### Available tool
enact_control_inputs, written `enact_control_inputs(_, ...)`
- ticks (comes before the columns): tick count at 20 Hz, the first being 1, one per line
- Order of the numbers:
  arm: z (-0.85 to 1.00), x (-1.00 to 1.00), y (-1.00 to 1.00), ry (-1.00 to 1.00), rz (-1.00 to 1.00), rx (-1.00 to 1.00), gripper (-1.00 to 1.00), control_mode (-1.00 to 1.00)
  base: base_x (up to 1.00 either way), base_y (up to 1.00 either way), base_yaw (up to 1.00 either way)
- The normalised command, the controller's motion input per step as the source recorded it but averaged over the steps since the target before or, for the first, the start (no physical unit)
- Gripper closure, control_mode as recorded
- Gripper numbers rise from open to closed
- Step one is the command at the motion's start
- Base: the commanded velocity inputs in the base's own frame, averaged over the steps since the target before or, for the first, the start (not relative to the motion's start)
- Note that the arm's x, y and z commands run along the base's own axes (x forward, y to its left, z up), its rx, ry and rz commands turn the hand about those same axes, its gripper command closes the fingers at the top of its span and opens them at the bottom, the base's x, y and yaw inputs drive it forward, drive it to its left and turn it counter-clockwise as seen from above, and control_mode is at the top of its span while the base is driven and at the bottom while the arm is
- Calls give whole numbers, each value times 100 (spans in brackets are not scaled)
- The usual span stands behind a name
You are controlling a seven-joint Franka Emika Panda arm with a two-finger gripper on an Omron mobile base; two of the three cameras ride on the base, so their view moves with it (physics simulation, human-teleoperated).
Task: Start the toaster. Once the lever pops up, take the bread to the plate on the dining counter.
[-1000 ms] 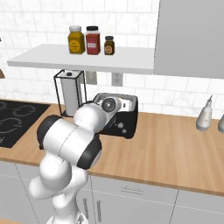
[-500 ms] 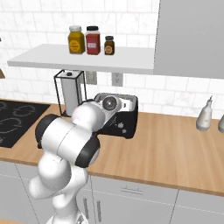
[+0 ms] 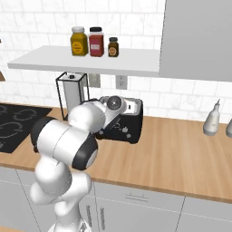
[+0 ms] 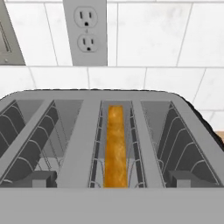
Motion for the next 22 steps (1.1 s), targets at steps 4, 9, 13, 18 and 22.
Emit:
enact_control_inputs(4, 0, 0, 0, 1, 0, 0, -100, -100, 0, 0, 0)
enact_control_inputs(9, 0, -3, 0, 0, 0, 0, -100, -100, 0, 0, 0)
enact_control_inputs(13, 0, -1, 0, 0, 0, 0, -100, -100, 0, 0, 0)
enact_control_inputs(18, 0, 0, 0, 0, 0, 0, -100, -100, 0, 0, 0)
enact_control_inputs(22, 0, 0, 0, 0, 0, 0, -100, -100, 0, 0, 0)
